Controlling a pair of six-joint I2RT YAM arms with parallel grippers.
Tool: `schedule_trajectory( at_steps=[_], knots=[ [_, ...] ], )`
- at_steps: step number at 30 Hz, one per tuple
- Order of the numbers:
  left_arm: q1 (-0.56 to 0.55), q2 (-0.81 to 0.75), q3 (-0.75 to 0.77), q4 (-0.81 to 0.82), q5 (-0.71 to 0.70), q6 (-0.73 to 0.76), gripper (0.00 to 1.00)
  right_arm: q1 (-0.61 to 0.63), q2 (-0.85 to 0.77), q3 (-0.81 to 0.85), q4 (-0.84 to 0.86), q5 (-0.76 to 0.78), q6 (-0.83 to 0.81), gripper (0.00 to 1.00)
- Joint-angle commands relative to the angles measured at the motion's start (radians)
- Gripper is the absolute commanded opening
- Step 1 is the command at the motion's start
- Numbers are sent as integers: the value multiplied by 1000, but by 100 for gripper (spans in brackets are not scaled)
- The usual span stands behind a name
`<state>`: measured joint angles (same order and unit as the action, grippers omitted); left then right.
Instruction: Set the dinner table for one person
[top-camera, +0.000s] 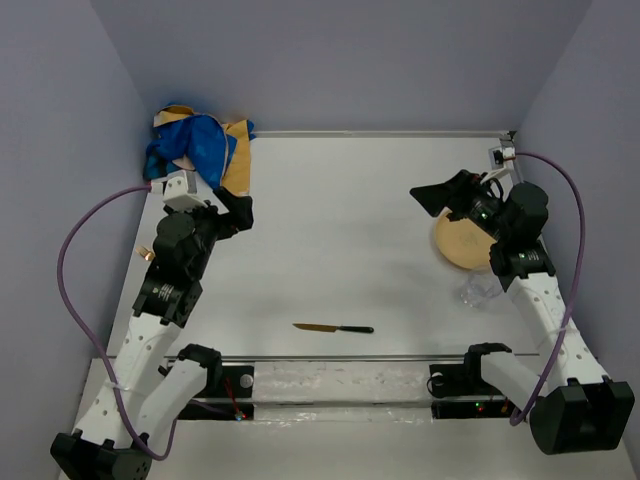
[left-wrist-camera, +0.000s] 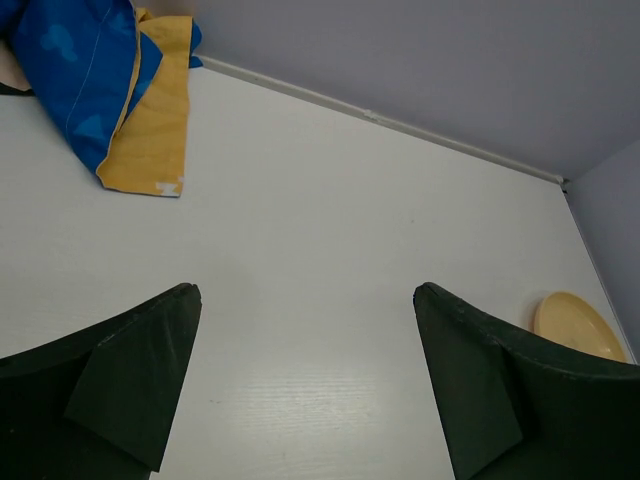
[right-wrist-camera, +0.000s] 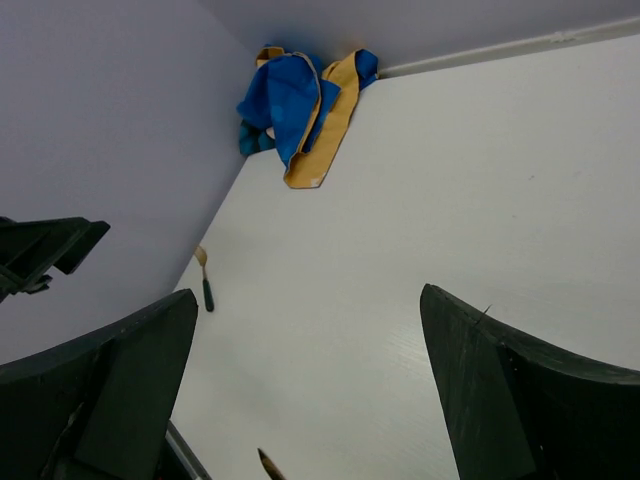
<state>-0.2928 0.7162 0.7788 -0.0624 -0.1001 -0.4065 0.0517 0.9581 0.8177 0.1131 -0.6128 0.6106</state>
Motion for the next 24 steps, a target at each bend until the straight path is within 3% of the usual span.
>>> schedule_trajectory(
  at_steps=[1, 5, 8, 9, 12, 13, 16, 24],
  knots=[
    [-2, -1, 33, 29, -18, -5, 99, 2, -19, -15, 66, -21, 8, 98],
    [0, 8, 24, 53, -64, -8, 99, 2, -16, -23, 71, -11, 2, 98],
    [50, 70, 28, 122, -76, -41, 99, 23, -10, -35, 85, -1, -2, 98],
    [114, 101, 40, 134, -60, -55, 99, 33, -7, -41, 95, 4, 0, 98],
    [243, 259, 82, 212, 44, -152, 99, 43, 14, -58, 99, 12, -5, 98],
    [320, 305, 100, 228, 48, -181, 99, 43, 21, -64, 97, 19, -11, 98],
    [395, 521, 172, 227, -32, -250, 99, 94, 44, -81, 99, 56, -34, 98],
    [484, 849, 308, 311, -156, -278, 95, 212, 108, -78, 96, 104, -75, 97]
  ],
)
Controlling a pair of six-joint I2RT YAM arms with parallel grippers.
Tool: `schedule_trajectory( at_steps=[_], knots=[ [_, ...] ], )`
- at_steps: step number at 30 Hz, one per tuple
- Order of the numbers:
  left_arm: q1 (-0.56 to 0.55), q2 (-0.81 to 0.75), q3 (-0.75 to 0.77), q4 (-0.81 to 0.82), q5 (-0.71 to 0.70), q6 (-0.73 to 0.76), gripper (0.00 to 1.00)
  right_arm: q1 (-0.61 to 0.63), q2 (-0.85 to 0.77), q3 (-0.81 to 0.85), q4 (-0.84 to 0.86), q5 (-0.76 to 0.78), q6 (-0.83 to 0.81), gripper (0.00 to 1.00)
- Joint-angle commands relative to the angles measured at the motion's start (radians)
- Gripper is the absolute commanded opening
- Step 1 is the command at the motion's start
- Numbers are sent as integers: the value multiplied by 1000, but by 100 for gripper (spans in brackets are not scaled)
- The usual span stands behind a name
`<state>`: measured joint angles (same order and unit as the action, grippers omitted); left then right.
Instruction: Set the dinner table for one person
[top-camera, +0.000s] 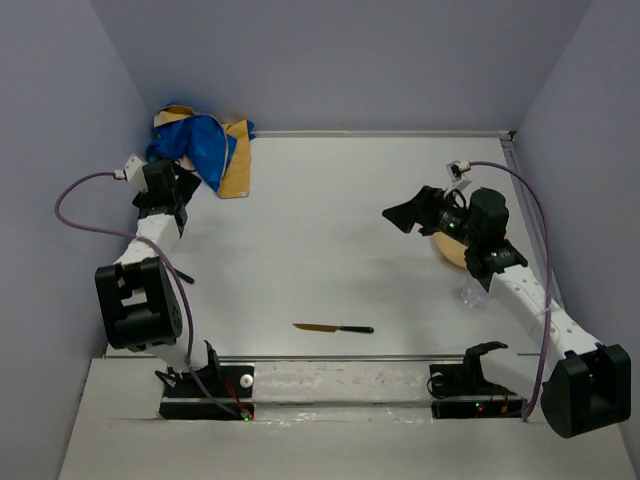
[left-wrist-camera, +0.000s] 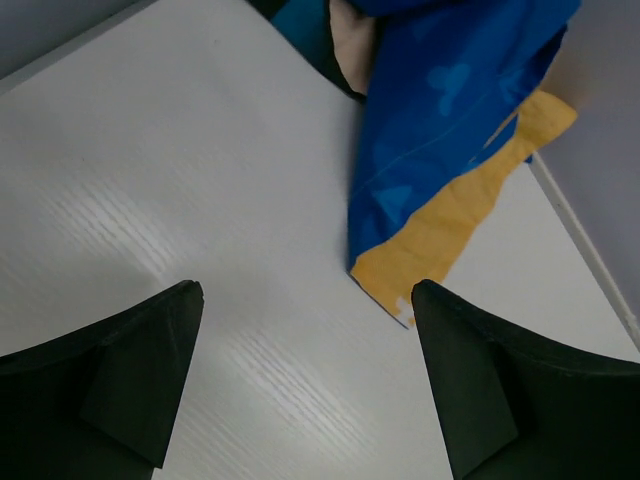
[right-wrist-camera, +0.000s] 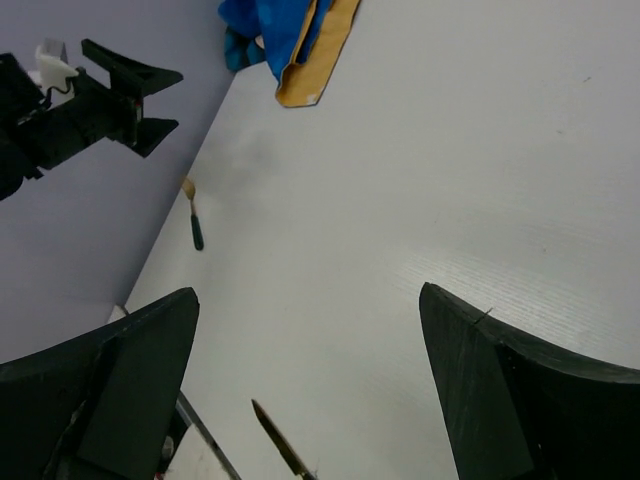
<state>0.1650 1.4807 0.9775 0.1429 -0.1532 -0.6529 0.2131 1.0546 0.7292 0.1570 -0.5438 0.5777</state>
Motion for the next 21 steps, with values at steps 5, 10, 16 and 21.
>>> schedule_trajectory(
  at_steps=[5, 10, 16, 21],
  knots=[
    [42, 275, 248, 138, -106, -40, 88, 77, 53, 18, 53, 41, -52, 96],
    [42, 528, 507, -17, -163, -21, 86, 86, 68, 21, 55, 53, -65, 95],
    [44, 781, 810, -115, -209, -14, 81, 104, 91, 24, 70, 67, -70, 95],
    [42, 929, 1028, -244, -218, -22, 68, 114, 120, 26, 98, 59, -64, 95]
  ],
)
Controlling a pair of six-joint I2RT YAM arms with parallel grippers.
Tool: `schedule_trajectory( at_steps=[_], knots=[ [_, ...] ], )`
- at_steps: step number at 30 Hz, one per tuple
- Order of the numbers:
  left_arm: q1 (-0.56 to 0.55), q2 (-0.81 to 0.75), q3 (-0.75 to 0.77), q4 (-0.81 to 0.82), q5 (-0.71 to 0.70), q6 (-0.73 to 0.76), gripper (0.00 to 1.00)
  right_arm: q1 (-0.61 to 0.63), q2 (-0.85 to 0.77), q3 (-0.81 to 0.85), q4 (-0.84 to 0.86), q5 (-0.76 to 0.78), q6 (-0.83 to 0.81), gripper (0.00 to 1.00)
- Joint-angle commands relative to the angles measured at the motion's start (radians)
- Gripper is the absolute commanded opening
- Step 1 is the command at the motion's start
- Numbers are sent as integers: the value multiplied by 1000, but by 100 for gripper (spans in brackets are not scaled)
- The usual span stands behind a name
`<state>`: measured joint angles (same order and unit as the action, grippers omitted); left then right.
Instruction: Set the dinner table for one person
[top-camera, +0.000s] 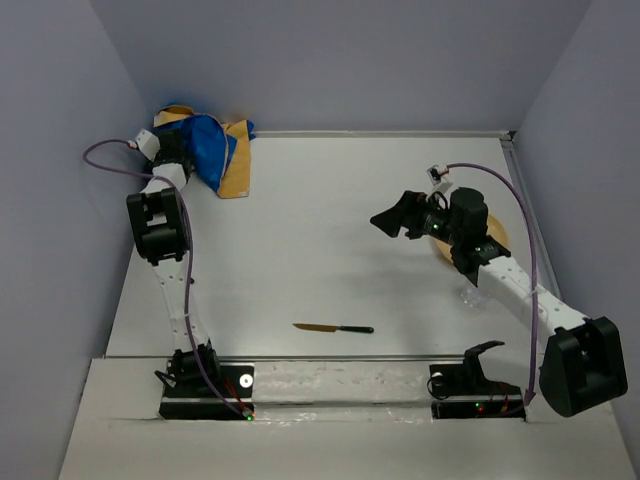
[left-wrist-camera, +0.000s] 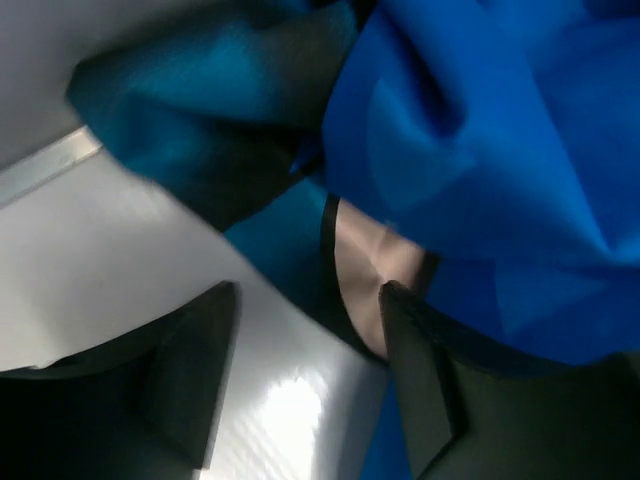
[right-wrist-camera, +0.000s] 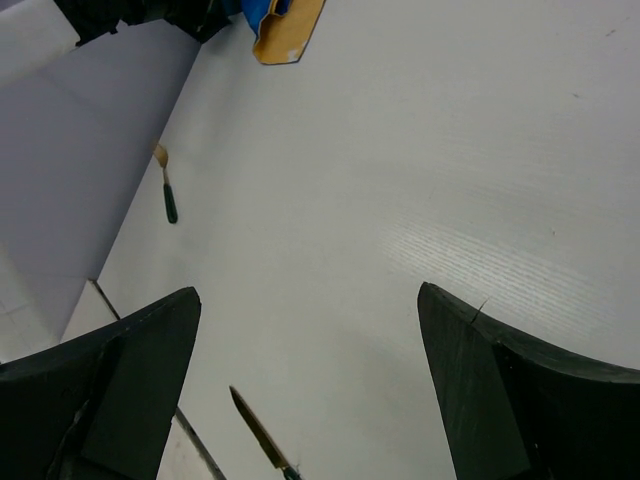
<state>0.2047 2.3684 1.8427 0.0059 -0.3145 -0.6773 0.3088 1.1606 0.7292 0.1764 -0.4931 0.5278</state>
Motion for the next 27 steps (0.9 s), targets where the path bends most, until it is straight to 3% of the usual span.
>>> schedule_trajectory(
  at_steps=[1, 2, 6, 7, 8, 12, 19, 27],
  knots=[
    [2, 98, 256, -131, -63, 7, 65, 18, 22, 22, 84, 8, -11, 95],
    [2, 127, 310, -208, -87, 5, 60, 18, 25, 19, 95, 8, -9, 95],
    [1, 241, 518, -320, -112, 2, 57, 27, 45, 16, 109, 10, -6, 95],
    [1, 277, 580, -331, -110, 4, 45, 27, 54, 18, 109, 8, -3, 95],
    [2, 293, 610, -342, -107, 4, 45, 27, 57, 19, 110, 8, -3, 95],
    [-5, 336, 696, -380, -80, 8, 0, 36, 68, 19, 118, 19, -3, 95],
    [-80, 181, 681, -351, 12, 125, 0, 45, 99, 48, 112, 31, -8, 94],
    [-303, -196, 697, -330, -93, 335, 0, 107, 94, 131, 28, 73, -18, 95]
  ],
)
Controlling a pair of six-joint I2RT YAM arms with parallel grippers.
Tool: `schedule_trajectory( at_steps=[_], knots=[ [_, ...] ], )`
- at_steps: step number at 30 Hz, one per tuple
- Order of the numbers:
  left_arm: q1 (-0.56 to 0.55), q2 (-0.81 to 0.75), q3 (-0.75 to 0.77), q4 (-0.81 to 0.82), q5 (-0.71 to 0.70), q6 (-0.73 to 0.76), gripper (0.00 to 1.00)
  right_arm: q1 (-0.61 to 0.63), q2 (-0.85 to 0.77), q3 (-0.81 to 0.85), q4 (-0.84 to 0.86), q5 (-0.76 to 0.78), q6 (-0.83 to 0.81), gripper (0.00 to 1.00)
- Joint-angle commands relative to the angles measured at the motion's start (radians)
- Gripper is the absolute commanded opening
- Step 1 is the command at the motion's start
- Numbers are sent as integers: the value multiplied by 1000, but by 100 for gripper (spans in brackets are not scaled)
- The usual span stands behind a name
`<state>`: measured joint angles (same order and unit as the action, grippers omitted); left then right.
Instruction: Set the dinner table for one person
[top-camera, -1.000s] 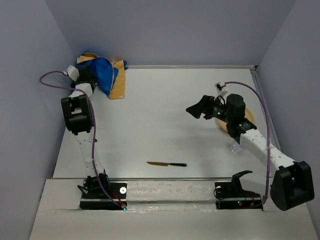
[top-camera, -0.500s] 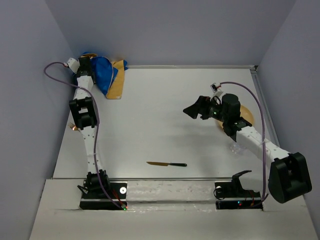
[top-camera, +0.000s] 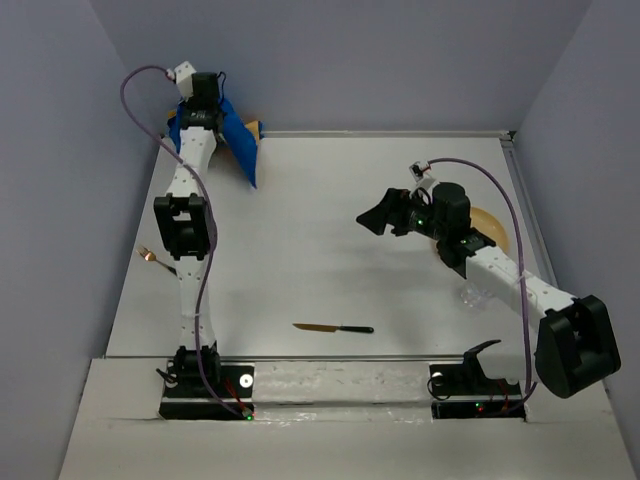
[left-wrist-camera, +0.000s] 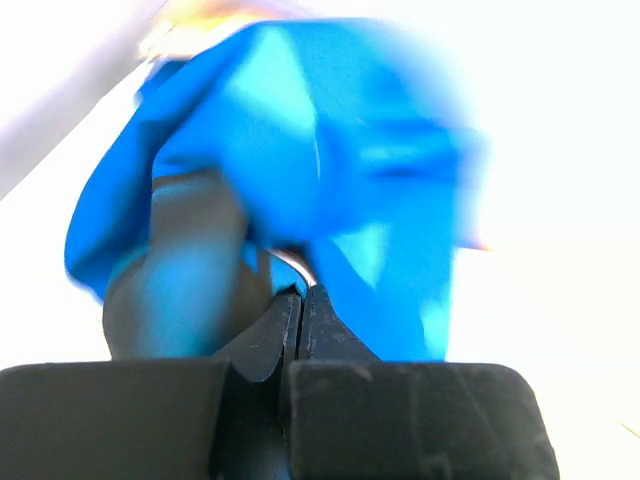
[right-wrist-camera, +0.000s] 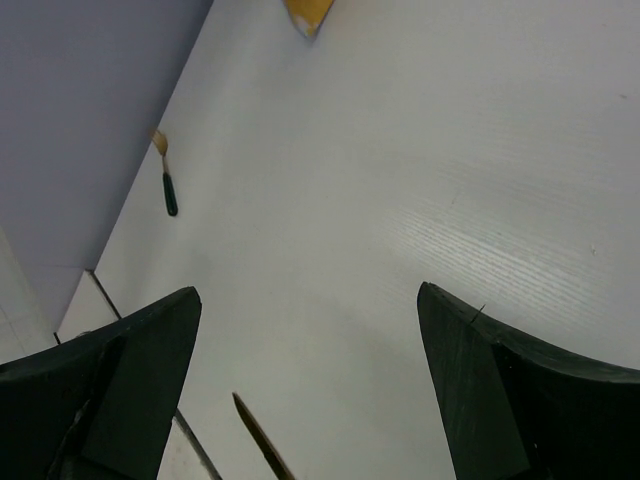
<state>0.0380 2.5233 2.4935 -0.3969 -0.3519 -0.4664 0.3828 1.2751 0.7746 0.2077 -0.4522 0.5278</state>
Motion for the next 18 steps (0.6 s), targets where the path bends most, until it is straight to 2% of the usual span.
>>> schedule_trajectory(
  at_steps=[1, 4, 7, 10, 14, 18],
  knots=[
    [-154, -386, 50, 73, -65, 132, 0, 33, -26, 100, -19, 35, -20, 96],
    [-234, -498, 76, 78, -81, 185, 0, 33, -52, 162, -100, 47, -35, 97],
    [-314, -543, 230, 6, -91, 233, 0, 33, -92, 222, -165, 55, -63, 99],
    [-374, -619, 185, -3, -70, 233, 0, 33, -112, 288, -237, 67, -78, 100],
    [-400, -627, 219, -107, 1, 177, 0, 33, -140, 321, -275, 115, -94, 100],
    [-455, -563, 215, -204, 21, 224, 0, 33, -175, 270, -278, 162, -109, 100]
  ],
)
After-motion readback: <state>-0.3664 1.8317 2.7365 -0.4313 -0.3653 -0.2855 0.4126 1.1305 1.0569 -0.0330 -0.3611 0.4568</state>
